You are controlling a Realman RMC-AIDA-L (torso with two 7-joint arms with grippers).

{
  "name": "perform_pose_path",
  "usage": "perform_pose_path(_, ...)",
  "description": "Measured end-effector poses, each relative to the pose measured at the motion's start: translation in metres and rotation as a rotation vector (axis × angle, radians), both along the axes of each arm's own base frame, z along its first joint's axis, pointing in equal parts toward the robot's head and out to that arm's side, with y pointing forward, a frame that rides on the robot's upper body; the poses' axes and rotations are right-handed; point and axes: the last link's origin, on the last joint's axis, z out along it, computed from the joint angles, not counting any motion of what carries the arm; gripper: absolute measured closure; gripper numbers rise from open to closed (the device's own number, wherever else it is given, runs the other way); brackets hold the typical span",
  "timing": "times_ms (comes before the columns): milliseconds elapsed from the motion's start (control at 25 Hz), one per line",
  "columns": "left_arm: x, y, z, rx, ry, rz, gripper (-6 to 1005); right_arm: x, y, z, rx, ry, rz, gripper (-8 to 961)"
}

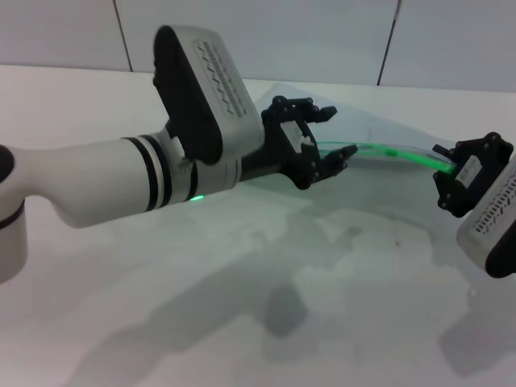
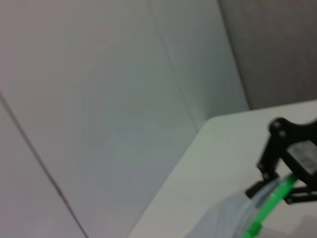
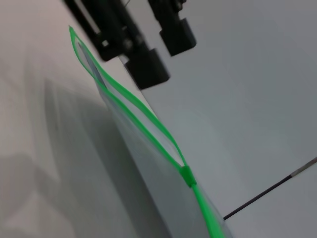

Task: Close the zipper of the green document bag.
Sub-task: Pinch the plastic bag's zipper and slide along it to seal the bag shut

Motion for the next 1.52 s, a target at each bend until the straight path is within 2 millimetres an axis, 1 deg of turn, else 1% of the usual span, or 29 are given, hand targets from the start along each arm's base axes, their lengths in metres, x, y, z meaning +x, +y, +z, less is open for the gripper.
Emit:
perform_pose_path(280,0.002,-0.004,-0.006,-0.001,0.080,-0.089,446,-0.002,0.001,0.000,0.001,0.018,-0.007,905)
perform_pose_path(400,0.005,-0.005,-0.009,-0.004,0.097,-0.121,446,-0.004,0.001,0.000,0.000,0.020,-0.002,905)
perform_pose_path(520,0.007,-0.002,-0.010,0.001,0.115,-0.142,447,-0.009,0.000,0.001,0.002,0.025,0.012,905)
perform_pose_path(720,0.007,0.003,-0.013,0.031,0.145,-0.161,447,-0.014,-0.002,0.000,0.001,0.032,0.026,905)
perform_pose_path(920,0.004,0.008,-0.016,0.048,0.154,-0.159,471,-0.017,-0.005,0.003,0.007,0.039,0.032,905)
perform_pose_path(1200,0.005,0.010,-0.017,0.024,0.147,-0.167,487,-0.022,-0.007,0.001,0.002,0.043,0.044,905)
perform_pose_path(1520,0.008,0.007,-0.024,0.027,0.191,-0.218,503,-0.021,-0.007,0.000,-0.002,0.040,0.043,905)
